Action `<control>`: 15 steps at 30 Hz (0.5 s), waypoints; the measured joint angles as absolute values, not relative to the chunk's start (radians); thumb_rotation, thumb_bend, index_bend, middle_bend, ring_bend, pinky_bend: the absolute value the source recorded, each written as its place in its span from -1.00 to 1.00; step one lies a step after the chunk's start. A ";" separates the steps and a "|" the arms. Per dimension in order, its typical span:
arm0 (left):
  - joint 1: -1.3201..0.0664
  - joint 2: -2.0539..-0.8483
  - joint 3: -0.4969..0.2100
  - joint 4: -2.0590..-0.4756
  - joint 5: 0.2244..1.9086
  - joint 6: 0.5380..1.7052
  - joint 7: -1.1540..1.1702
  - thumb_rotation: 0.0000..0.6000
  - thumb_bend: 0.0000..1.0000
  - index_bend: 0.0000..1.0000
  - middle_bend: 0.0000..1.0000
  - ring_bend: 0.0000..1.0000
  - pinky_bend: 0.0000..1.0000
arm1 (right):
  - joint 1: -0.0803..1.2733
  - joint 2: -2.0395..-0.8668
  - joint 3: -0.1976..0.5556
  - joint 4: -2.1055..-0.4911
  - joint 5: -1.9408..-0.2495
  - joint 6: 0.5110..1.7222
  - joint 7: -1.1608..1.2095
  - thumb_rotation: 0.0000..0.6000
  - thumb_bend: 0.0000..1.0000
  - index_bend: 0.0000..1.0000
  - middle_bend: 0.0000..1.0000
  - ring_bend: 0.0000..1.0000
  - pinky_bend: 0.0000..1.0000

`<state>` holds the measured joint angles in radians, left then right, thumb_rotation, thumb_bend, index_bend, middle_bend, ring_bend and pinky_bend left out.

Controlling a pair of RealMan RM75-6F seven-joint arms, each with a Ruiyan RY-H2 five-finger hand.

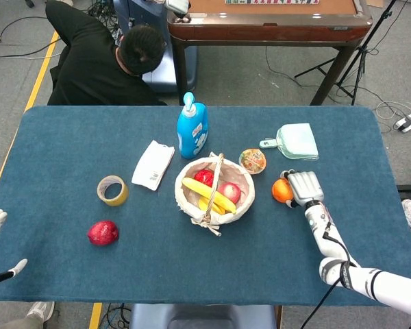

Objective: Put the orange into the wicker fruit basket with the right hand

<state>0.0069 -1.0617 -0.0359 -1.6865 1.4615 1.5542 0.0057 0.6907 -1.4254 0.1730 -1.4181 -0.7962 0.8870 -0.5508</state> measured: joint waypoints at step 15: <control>0.017 -1.058 -0.035 -1.675 1.464 1.564 -0.014 1.00 -0.66 -0.91 -1.00 -1.00 -0.83 | 0.637 -1.211 0.268 -1.832 -1.008 0.989 -0.286 1.00 -0.43 -0.05 -0.06 -0.16 0.13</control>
